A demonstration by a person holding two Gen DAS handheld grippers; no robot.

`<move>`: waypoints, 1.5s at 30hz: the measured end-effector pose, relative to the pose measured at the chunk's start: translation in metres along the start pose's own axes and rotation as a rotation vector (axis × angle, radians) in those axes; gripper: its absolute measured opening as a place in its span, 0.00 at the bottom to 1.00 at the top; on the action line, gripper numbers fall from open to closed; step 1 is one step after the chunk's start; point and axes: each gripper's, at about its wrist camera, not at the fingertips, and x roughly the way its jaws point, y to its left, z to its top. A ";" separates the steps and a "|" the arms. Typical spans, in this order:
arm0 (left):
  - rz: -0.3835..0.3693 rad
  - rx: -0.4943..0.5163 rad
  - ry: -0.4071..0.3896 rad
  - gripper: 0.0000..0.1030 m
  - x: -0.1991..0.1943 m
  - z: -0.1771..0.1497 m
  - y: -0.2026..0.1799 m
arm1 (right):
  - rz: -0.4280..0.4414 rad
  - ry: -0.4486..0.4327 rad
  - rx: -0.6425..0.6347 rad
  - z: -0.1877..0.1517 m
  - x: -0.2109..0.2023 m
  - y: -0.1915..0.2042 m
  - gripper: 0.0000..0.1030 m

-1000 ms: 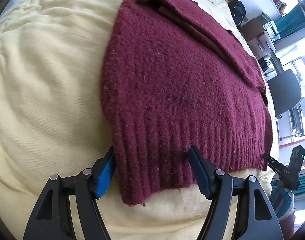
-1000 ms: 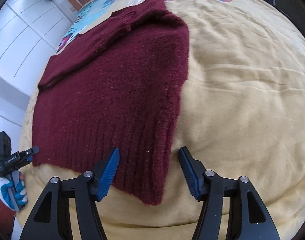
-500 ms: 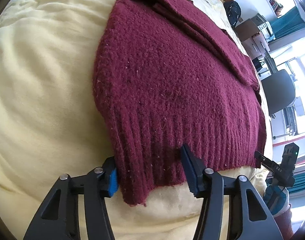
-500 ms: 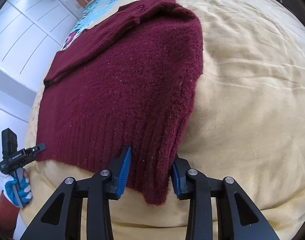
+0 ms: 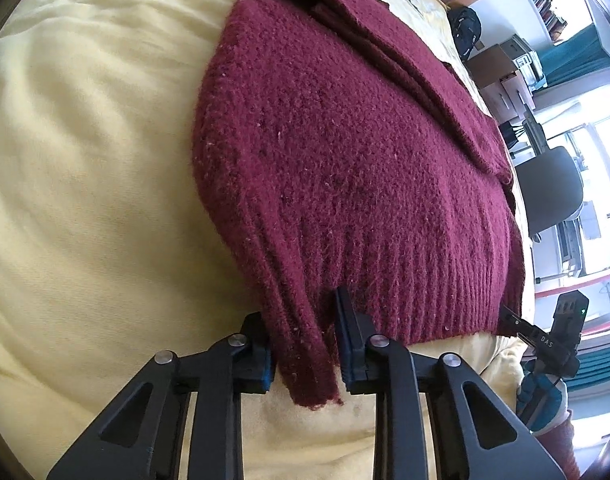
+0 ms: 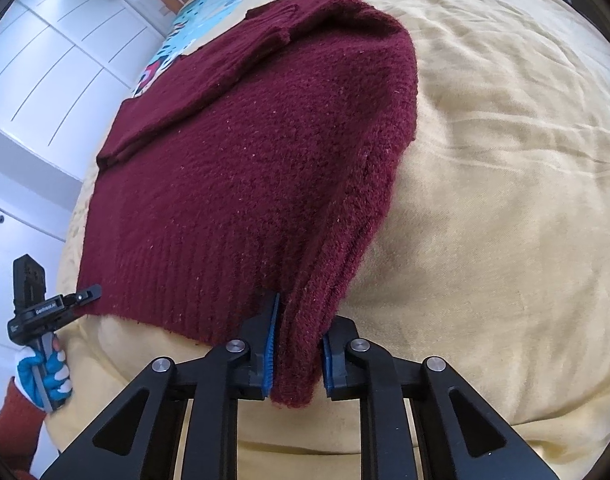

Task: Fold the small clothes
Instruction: 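Close the left gripper on the ribbed hem while the right gripper closes on it too, then lift the hem with both grippers and fold it toward the collar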

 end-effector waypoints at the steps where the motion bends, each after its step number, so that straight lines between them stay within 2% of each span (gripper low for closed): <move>1: 0.001 -0.001 -0.001 0.18 0.000 -0.002 -0.001 | 0.000 0.001 -0.002 0.000 0.000 0.000 0.15; 9: 0.007 0.013 -0.004 0.10 0.000 0.000 -0.007 | 0.008 -0.010 -0.003 0.003 -0.003 0.000 0.11; 16: -0.013 0.015 -0.018 0.10 -0.006 0.005 -0.012 | 0.054 -0.017 0.028 0.007 -0.013 -0.005 0.11; 29: -0.032 0.051 -0.072 0.09 -0.021 0.019 -0.033 | 0.101 -0.082 -0.013 0.025 -0.042 0.011 0.10; 36: -0.054 0.068 -0.137 0.09 -0.039 0.044 -0.049 | 0.124 -0.146 -0.015 0.048 -0.065 0.014 0.10; 45: -0.076 0.103 -0.241 0.09 -0.058 0.092 -0.073 | 0.127 -0.251 -0.047 0.099 -0.098 0.023 0.10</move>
